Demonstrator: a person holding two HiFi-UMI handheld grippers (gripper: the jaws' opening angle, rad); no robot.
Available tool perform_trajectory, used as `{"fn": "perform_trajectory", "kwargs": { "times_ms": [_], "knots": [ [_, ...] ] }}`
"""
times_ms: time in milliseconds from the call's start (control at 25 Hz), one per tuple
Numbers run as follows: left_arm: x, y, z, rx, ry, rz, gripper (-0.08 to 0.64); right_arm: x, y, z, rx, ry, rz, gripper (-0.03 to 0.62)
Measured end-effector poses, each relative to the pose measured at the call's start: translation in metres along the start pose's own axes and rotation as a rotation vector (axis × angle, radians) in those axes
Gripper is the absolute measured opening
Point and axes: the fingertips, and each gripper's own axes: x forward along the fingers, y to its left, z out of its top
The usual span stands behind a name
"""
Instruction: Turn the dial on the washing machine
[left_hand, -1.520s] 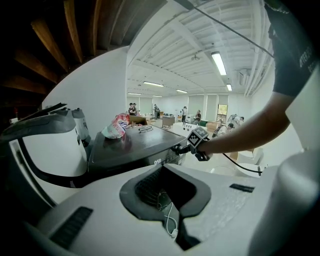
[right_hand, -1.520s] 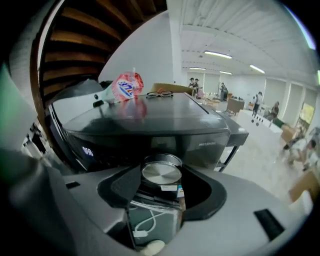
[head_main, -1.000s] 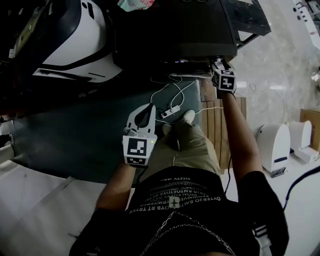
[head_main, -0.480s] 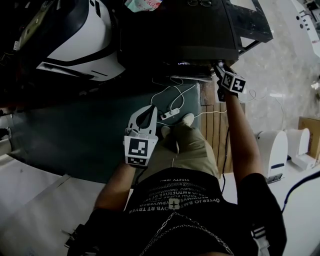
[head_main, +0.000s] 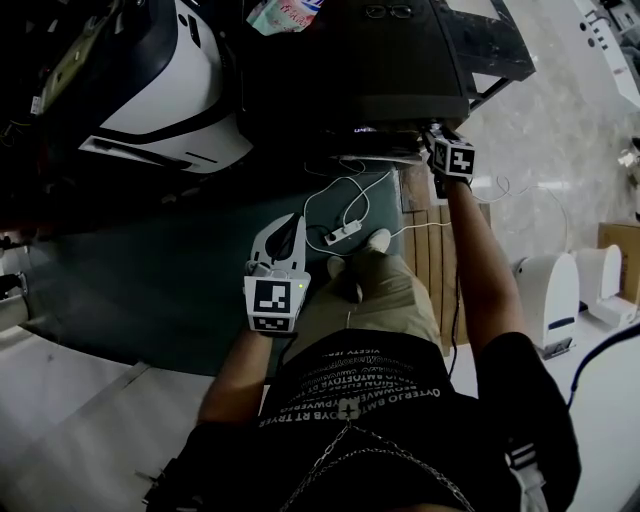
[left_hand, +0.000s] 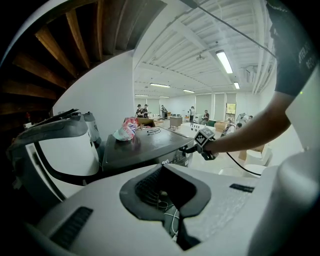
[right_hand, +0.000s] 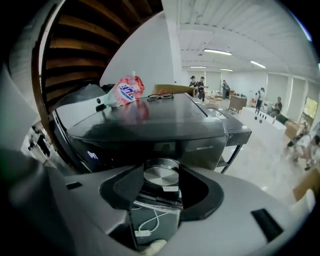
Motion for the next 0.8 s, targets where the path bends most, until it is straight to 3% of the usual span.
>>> {"fn": "perform_trajectory", "kwargs": {
  "times_ms": [120,200,400,520,640,800],
  "knots": [
    [-0.007,0.008,-0.002,-0.001,0.004,0.009,0.005,-0.002,0.000,-0.003,0.154,-0.021,0.097,0.216],
    [-0.008,0.014,-0.005,0.000,0.010,0.011,0.005,-0.001,0.000,-0.004,0.169,-0.016,0.116,0.224],
    [-0.012,0.025,-0.009,-0.008,0.016,0.016,0.005,-0.004,0.007,0.003,-0.178,0.013,-0.053,0.227],
    [-0.010,0.030,-0.006,-0.009,0.010,0.017,0.005,-0.005,0.015,0.009,-0.261,0.043,-0.124,0.226],
    [-0.009,0.036,-0.004,-0.009,0.007,0.021,0.005,-0.002,0.010,0.010,-0.176,0.038,-0.133,0.193],
    [-0.009,0.039,-0.006,-0.014,0.008,0.025,0.005,-0.002,0.007,0.013,-0.019,-0.018,-0.010,0.192]
  ]
}}
